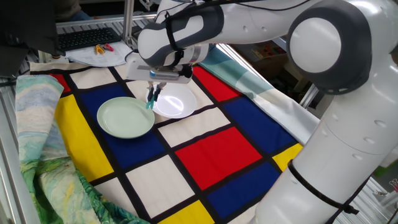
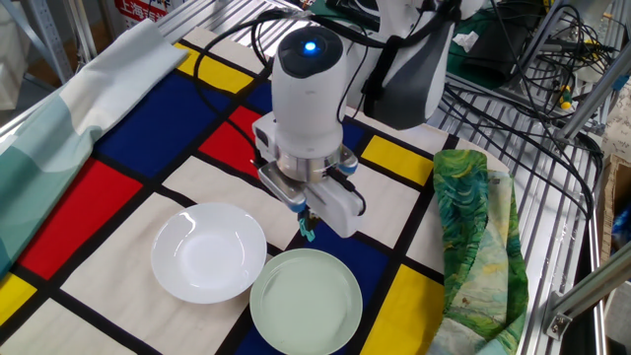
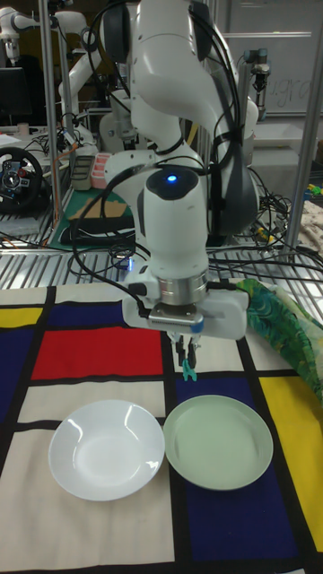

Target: Use a clamp

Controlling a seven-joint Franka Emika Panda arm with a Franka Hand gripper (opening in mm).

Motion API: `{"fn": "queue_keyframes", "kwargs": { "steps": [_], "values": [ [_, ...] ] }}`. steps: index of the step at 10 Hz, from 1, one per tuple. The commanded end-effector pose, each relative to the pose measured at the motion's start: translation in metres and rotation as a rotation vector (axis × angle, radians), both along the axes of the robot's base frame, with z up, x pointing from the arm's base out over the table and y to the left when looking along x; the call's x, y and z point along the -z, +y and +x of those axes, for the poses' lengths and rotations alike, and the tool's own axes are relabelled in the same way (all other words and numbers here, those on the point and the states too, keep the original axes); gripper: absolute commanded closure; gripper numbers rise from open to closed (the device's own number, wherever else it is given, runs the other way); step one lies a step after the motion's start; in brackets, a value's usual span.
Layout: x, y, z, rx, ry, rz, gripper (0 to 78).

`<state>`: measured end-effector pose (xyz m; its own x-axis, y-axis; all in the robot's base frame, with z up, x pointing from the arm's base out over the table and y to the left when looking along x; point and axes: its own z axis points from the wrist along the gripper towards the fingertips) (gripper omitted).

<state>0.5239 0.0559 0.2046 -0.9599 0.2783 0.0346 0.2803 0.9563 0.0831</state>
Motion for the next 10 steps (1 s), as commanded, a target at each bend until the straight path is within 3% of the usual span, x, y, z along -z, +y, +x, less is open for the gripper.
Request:
{"fn": "queue_keyframes", "kwargs": {
  "steps": [1,4,10],
  "values": [
    [-0.0011,0.0000,0.0007,-0.228,-0.011,-0.015,76.4],
    [-0.0011,0.0000,0.0007,-0.315,-0.031,-0.023,76.4],
    [-0.0011,0.0000,0.0007,-0.331,-0.038,-0.034,76.4]
  ]
}}
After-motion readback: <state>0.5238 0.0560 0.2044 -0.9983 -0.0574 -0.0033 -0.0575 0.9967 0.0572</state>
